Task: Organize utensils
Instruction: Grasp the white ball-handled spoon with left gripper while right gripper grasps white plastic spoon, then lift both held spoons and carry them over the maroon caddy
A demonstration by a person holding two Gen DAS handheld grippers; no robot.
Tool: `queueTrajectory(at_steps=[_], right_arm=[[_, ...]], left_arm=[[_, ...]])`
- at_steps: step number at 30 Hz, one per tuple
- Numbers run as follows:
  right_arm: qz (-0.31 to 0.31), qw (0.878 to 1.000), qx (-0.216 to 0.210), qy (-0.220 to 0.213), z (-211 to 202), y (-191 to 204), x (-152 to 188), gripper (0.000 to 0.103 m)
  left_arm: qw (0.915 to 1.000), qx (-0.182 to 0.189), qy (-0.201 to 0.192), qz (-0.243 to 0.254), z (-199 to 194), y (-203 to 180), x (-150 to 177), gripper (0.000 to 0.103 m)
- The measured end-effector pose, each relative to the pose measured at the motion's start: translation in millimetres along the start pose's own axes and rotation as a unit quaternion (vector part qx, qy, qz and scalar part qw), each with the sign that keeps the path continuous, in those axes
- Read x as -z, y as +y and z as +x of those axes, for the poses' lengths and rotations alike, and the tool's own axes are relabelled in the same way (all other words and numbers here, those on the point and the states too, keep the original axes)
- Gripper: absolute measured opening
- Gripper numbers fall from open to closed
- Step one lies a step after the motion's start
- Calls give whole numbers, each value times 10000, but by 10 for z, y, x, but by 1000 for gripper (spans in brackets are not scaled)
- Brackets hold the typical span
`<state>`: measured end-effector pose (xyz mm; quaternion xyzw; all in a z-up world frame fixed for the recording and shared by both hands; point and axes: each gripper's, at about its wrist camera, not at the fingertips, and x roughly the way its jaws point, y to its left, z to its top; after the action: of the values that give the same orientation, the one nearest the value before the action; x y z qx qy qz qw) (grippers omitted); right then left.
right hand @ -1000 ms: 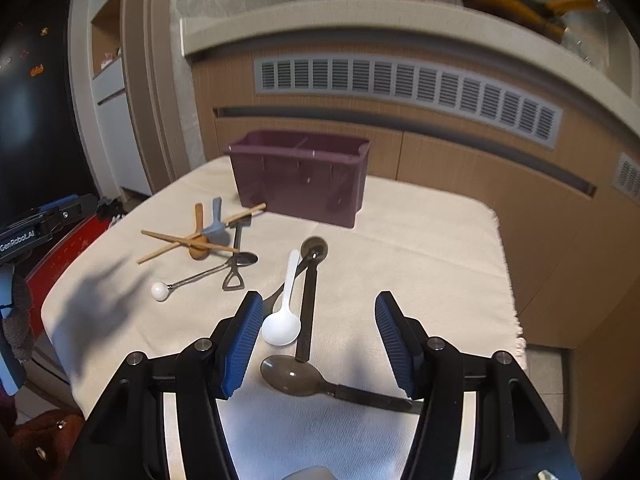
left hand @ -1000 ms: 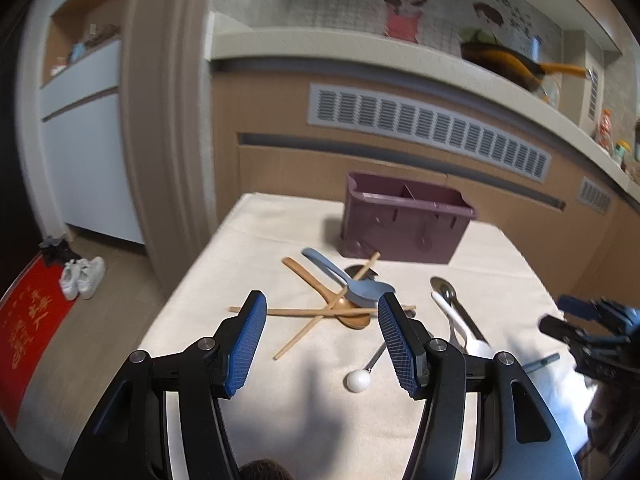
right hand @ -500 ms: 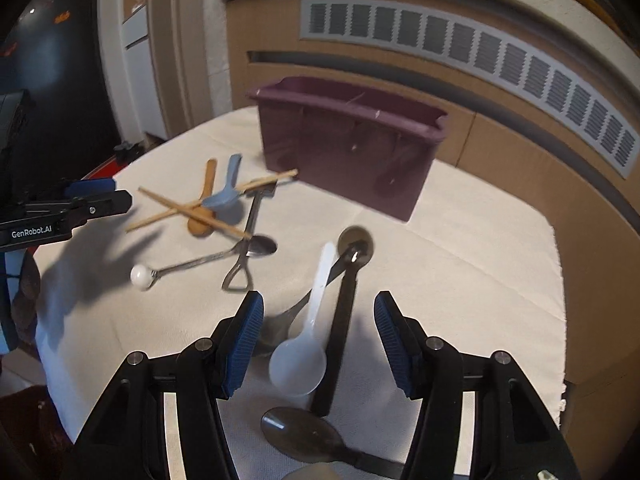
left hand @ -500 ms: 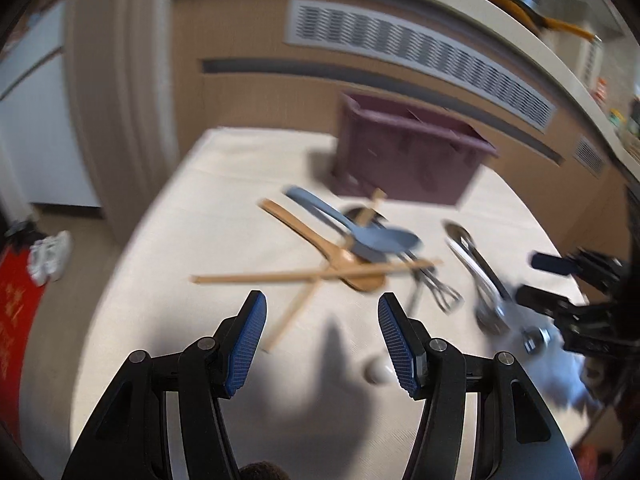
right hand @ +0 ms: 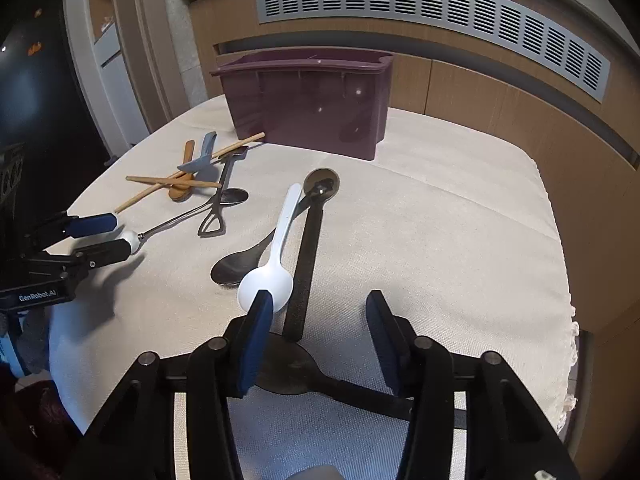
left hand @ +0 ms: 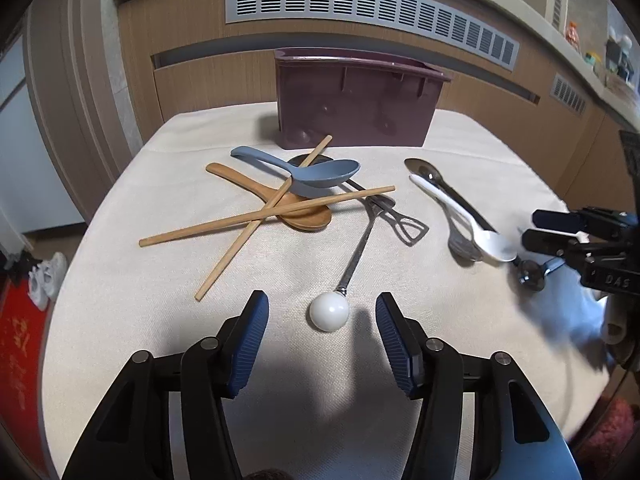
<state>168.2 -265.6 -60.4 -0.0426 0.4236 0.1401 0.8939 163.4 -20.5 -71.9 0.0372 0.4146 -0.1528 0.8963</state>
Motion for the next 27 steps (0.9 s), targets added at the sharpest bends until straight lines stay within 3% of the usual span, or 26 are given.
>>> queueTrajectory(at_steps=[8, 11, 13, 15, 22, 27], right_arm=[[-99, 9997, 130, -162, -67, 20, 15, 43], [-124, 9999, 56, -97, -41, 58, -8, 43], [-136, 9999, -39, -82, -33, 103, -19, 43], [-112, 9996, -265, -22, -14, 150, -45, 43], [-168, 9990, -327, 255, 193, 315, -82, 43], [-244, 9989, -54, 392, 360, 383, -69, 43]], left_arm=[[9997, -97, 236, -33, 161, -18, -29, 46], [9993, -218, 299, -77, 195, -35, -49, 40], [9993, -145, 319, -150, 200, -40, -73, 27], [9994, -65, 261, -237, 159, -38, -88, 22], [9970, -133, -652, -390, -351, 44, -296, 22], [9931, -241, -1076, -410, -590, 110, -485, 22]])
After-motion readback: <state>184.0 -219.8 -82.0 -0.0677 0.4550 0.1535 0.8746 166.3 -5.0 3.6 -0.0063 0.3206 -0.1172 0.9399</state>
